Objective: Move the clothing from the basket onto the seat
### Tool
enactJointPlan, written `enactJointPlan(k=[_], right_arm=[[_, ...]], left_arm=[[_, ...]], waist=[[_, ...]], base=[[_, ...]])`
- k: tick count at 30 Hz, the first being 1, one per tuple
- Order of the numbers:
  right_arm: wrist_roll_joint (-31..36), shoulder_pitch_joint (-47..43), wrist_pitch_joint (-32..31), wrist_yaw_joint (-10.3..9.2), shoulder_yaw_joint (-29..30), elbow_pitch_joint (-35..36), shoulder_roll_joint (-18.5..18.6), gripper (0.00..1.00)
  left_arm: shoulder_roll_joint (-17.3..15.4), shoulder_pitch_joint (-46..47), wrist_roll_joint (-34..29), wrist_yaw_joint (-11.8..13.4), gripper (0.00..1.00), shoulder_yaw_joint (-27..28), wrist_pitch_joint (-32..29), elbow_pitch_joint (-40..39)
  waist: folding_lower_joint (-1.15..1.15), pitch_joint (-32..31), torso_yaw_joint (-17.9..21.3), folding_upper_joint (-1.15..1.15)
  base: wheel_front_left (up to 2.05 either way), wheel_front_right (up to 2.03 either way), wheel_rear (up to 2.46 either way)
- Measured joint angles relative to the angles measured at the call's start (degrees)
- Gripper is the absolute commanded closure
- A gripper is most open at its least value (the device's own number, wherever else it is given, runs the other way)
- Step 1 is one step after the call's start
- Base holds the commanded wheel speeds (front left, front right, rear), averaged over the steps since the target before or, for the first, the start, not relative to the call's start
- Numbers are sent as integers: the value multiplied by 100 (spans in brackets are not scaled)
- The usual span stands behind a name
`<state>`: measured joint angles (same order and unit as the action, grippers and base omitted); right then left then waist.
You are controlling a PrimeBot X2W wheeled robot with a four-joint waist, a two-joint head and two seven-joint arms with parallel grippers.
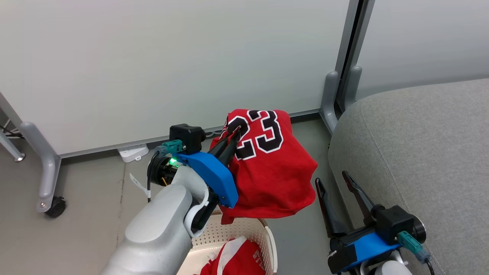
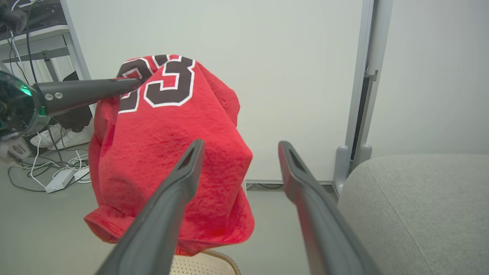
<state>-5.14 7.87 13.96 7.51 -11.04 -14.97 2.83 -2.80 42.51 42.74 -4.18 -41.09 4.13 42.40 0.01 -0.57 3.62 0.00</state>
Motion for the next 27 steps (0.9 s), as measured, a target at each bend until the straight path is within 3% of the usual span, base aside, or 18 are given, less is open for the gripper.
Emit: enactJointPlan(k=[5,15,27], right_arm=[[-11,-14,-35,0,-56,11,0,0],[-23,2,-89,0,-219,2,0,0],[23,762,-410,0,-1155,-536,-2,0]], left_arm=[[0,96,225,155,100,-263,29,-52],[0,147,525,227,100,-579,154,113],[0,231,893,302,100,-1001,266,201]], waist=[[0,-21,4,0],[-1,18,36,0],[-1,29,59,0]], base=[[0,0,0],[0,0,0],[0,0,0]])
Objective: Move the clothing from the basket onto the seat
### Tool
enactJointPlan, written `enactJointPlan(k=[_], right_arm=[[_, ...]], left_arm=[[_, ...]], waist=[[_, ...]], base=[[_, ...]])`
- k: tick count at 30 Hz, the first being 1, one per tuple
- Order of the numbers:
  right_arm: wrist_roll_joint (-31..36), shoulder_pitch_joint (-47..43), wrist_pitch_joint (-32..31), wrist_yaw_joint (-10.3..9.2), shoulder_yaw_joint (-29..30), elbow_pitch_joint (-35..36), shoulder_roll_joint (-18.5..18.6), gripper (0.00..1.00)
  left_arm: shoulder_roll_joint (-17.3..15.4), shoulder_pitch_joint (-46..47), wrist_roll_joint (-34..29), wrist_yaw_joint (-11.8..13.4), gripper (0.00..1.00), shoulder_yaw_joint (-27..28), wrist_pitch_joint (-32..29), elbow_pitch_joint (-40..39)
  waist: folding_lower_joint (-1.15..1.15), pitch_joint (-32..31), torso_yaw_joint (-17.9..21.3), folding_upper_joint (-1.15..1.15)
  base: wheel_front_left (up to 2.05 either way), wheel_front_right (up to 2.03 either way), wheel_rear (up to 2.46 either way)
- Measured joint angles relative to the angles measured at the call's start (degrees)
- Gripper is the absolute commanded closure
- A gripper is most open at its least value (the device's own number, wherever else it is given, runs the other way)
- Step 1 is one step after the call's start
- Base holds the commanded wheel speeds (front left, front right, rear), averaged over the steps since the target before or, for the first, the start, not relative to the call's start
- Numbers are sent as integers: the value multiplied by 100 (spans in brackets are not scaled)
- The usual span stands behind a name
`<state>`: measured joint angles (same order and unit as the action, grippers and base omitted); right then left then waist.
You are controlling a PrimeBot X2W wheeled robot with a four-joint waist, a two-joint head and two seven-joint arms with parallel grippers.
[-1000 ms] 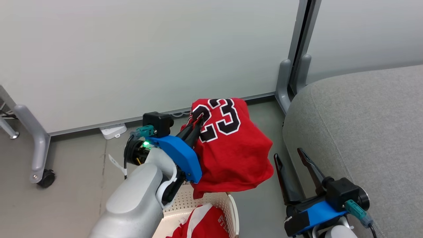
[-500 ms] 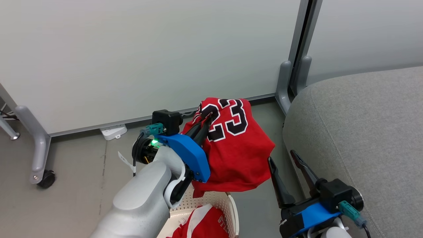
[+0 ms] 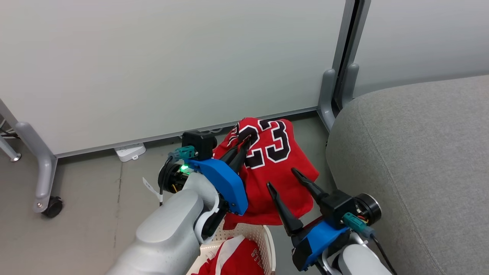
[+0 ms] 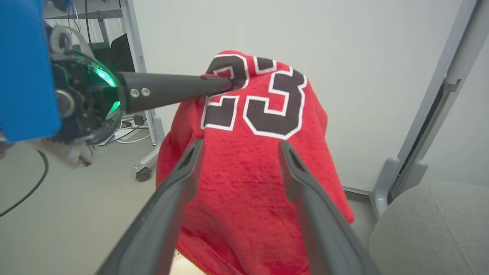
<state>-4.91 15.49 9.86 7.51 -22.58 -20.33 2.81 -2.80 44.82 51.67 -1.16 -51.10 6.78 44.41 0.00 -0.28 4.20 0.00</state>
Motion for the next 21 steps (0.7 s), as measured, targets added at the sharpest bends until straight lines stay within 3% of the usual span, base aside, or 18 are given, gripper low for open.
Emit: enactJointPlan(k=[8,21], right_arm=[[-85,564,78,0,-381,-896,2,0],[30,1074,119,0,-292,-1962,1,0]], left_arm=[[0,60,286,36,100,-336,47,-97],[-1,146,836,101,100,-899,74,-431]], waist=[[0,-13,-68,0],[0,-43,-242,0]], base=[[0,0,0],[0,0,0]])
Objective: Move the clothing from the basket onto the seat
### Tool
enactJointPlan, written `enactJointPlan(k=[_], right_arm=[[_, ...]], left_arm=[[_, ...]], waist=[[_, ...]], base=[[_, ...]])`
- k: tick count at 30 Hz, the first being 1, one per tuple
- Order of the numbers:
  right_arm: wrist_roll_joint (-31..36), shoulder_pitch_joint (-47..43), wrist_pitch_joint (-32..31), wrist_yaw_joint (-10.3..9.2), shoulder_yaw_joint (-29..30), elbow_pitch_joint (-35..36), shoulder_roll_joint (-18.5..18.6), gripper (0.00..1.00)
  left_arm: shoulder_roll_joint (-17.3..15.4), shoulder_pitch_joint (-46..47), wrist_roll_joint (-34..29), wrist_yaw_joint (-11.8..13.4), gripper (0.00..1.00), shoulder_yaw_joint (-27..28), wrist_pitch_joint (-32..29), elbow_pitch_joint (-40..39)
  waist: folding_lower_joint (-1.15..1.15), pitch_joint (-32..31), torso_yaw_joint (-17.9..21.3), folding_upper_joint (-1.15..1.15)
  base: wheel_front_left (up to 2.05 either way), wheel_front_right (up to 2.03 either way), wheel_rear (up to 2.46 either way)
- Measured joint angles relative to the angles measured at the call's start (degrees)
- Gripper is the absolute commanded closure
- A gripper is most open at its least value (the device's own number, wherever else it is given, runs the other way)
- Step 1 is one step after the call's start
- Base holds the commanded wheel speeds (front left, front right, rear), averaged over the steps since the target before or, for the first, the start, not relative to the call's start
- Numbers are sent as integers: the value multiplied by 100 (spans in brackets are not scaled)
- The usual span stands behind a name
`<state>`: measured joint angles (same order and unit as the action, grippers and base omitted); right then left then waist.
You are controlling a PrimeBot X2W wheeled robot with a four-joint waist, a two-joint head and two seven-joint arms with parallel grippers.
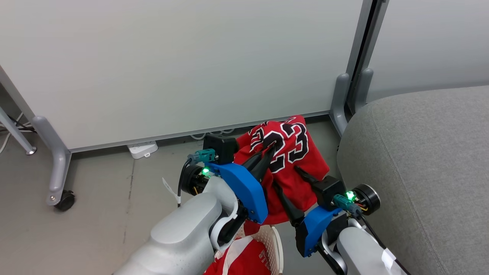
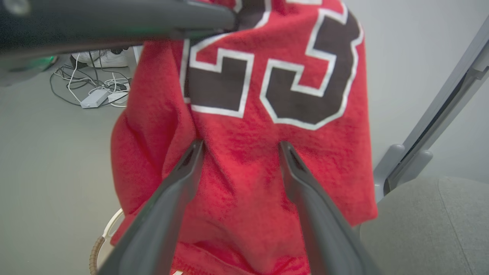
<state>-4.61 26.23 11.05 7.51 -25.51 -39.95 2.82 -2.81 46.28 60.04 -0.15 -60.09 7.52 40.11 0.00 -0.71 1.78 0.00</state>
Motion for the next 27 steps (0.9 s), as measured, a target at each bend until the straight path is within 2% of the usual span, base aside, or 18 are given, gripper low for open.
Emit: enactJointPlan(k=[4,9,11,12,27], right_arm=[[-38,115,7,0,10,-214,3,0],[-278,251,12,0,-297,-396,3,0],[-413,298,-4,0,-392,-472,3,84],[-469,326,-23,0,-435,-512,3,100],[-762,508,143,0,-677,-803,3,100]], left_arm=[[0,65,120,31,100,-162,15,-64],[-2,136,265,48,100,-335,32,-83],[-1,165,318,49,100,-391,51,-90],[-1,177,350,51,100,-422,66,-91],[-1,327,624,57,100,-681,266,129]], waist=[[0,-2,-47,0],[0,-4,-59,0],[0,-5,-58,0],[0,-5,-58,0],[0,0,-21,0]], base=[[0,0,0],[0,0,0],[0,0,0],[0,0,0],[0,0,0]])
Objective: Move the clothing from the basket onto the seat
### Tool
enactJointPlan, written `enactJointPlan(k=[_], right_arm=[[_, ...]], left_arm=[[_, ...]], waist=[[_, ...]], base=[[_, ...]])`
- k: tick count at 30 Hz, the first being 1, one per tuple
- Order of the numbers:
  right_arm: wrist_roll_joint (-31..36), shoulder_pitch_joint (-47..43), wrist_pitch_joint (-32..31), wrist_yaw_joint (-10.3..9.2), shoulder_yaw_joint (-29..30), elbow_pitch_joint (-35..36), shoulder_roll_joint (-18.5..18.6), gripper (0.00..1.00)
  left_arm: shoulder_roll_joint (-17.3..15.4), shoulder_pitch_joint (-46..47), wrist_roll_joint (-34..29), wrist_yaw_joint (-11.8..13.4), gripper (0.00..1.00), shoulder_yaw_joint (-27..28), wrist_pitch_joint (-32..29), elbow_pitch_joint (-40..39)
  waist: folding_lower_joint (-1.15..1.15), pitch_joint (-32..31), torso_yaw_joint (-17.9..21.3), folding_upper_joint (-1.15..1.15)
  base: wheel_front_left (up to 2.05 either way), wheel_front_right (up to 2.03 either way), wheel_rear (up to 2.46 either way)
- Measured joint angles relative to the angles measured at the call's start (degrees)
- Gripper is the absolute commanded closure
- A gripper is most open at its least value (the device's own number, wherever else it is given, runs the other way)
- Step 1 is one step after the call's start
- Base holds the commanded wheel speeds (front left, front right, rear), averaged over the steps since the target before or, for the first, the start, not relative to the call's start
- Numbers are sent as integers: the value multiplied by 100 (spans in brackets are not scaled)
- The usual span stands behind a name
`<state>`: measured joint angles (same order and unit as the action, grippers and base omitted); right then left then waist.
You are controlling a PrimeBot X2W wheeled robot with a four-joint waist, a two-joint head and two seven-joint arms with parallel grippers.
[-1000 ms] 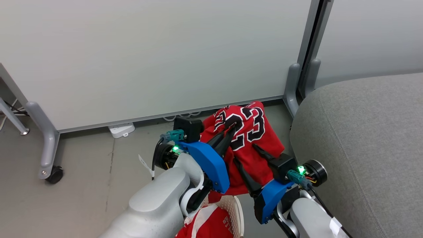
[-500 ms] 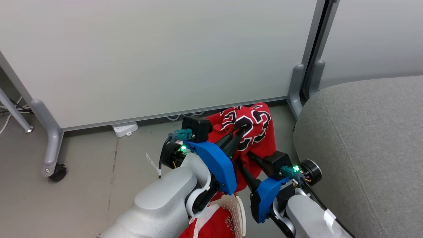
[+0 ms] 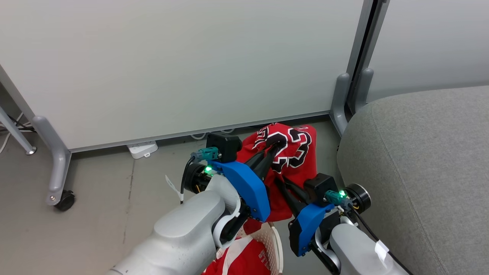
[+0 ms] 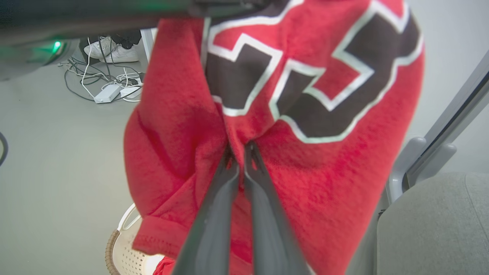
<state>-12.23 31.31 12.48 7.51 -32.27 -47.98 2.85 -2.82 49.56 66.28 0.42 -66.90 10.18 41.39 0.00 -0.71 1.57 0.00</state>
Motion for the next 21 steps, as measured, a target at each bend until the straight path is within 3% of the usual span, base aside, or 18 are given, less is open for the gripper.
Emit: enactJointPlan(k=[11,12,13,14,15,21], right_arm=[[-53,28,92,0,-43,-77,0,100],[-58,32,93,0,-47,-80,0,100],[-58,41,99,0,-51,-82,0,100],[-58,49,101,0,-52,-85,0,100],[-58,57,113,0,-49,-88,-1,100],[-23,72,165,0,36,-112,0,100]], left_arm=[[0,96,116,1,100,-156,143,94],[0,105,114,4,93,-170,177,96],[0,116,100,11,69,-182,212,98],[0,129,73,11,15,-192,246,100],[0,141,53,10,0,-198,291,99],[0,168,-282,-90,0,-169,461,138]], waist=[[0,3,22,0],[0,1,20,0],[0,-1,17,0],[0,-3,15,0],[1,-5,13,0],[1,-18,0,0]], base=[[0,0,0],[0,0,0],[0,0,0],[0,0,0],[0,0,0],[0,0,0]])
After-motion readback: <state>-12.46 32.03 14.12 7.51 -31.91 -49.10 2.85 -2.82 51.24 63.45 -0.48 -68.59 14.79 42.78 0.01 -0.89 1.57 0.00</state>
